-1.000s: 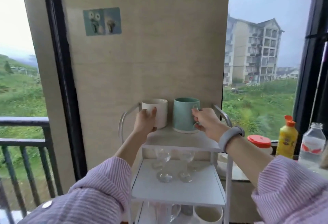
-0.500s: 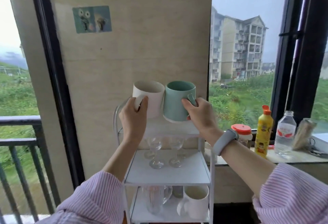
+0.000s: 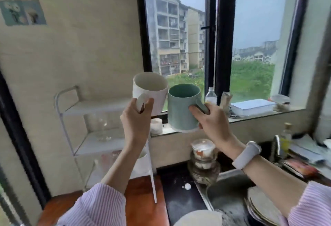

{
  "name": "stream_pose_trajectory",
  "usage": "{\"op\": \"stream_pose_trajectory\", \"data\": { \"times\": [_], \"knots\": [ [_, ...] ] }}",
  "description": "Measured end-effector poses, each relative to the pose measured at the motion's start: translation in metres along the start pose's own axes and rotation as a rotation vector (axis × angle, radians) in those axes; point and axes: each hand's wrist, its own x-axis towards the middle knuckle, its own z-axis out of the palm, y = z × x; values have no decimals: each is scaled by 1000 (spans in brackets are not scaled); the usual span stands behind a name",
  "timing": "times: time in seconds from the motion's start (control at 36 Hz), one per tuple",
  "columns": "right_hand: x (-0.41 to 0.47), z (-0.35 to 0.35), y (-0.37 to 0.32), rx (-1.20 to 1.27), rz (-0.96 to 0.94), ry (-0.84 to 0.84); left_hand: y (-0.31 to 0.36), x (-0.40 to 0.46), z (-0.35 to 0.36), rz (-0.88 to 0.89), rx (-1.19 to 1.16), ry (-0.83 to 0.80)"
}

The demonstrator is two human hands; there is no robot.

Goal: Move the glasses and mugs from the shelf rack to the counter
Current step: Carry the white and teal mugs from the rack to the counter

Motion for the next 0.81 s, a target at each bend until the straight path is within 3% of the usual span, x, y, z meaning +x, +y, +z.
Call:
{"op": "stream_pose_trajectory", "data": {
  "times": [0.25, 0.5, 0.81],
  "knots": [
    [-114, -214, 61, -188, 301, 267, 67, -173, 137, -82, -159, -412],
    [-249, -403, 99, -490, 586, 627, 144, -364, 257, -212, -329, -922],
    [-376, -592, 131, -712, 896, 998, 245, -570, 391, -74, -388, -1422]
  ]
}}
